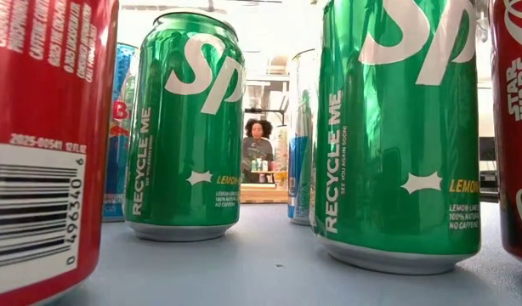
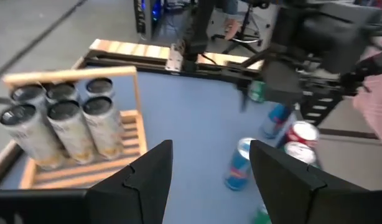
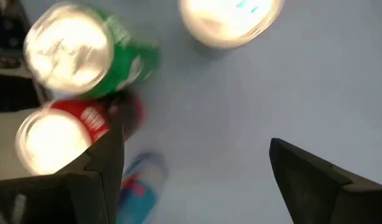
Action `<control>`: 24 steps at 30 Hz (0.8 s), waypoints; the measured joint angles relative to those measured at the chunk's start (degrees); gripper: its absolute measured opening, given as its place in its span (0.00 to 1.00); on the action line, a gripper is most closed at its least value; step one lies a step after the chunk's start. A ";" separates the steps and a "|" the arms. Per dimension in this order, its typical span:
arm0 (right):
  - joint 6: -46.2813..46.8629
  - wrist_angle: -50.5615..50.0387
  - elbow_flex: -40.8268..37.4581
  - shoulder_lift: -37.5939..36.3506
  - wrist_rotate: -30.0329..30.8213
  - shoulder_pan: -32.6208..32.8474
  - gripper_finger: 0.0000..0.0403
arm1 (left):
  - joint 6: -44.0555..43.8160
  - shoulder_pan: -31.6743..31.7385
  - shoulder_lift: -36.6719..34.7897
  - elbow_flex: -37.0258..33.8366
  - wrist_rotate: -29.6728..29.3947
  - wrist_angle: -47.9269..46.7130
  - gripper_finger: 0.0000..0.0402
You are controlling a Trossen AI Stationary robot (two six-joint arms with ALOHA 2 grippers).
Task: Place canned beverage on shelf
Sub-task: Put the blue soda can on the shelf
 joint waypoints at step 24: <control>-8.50 15.42 0.04 6.71 -2.48 -8.94 0.79 | -4.16 -6.22 -5.16 0.00 -6.03 -9.71 0.50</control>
